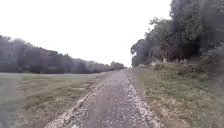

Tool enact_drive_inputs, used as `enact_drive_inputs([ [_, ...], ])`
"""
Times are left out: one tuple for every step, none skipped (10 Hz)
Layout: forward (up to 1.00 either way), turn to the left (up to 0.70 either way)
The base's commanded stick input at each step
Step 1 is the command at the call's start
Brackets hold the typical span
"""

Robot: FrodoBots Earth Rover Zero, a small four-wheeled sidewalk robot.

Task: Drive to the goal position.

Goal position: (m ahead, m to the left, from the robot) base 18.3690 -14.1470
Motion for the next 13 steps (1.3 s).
enact_drive_inputs([
  [0.60,0.01],
  [0.60,0.01],
  [0.60,0.01],
  [0.60,0.01],
  [0.60,0.01],
  [0.60,0.01],
  [0.60,0.01],
  [0.60,0.01],
  [0.60,0.01],
  [0.60,0.01],
  [0.60,0.01],
  [0.60,0.01],
  [0.60,0.01],
])
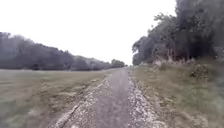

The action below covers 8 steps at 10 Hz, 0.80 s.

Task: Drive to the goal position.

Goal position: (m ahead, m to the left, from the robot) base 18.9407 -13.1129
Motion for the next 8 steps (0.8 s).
enact_drive_inputs([
  [0.60,0.01],
  [0.60,0.01],
  [0.60,0.01],
  [0.60,0.01],
  [0.60,-0.04],
  [0.60,-0.14],
  [0.60,-0.14],
  [0.60,-0.14],
])
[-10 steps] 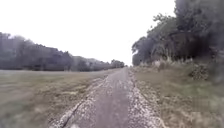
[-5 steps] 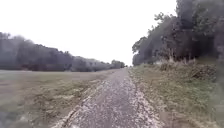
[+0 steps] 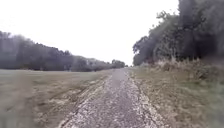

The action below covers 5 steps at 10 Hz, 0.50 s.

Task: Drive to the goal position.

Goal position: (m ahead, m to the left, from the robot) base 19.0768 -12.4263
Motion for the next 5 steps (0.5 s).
enact_drive_inputs([
  [0.60,-0.14],
  [0.60,-0.14],
  [0.60,-0.13],
  [0.60,-0.09],
  [0.60,0.01],
])
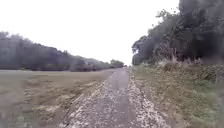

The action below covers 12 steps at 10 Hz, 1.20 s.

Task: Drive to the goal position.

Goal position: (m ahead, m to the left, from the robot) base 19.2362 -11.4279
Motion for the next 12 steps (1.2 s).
enact_drive_inputs([
  [0.60,0.01],
  [0.60,0.01],
  [0.60,0.01],
  [0.60,0.01],
  [0.60,0.01],
  [0.60,0.01],
  [0.60,0.01],
  [0.60,0.01],
  [0.60,0.01],
  [0.60,0.01],
  [0.60,0.01],
  [0.60,0.01],
])
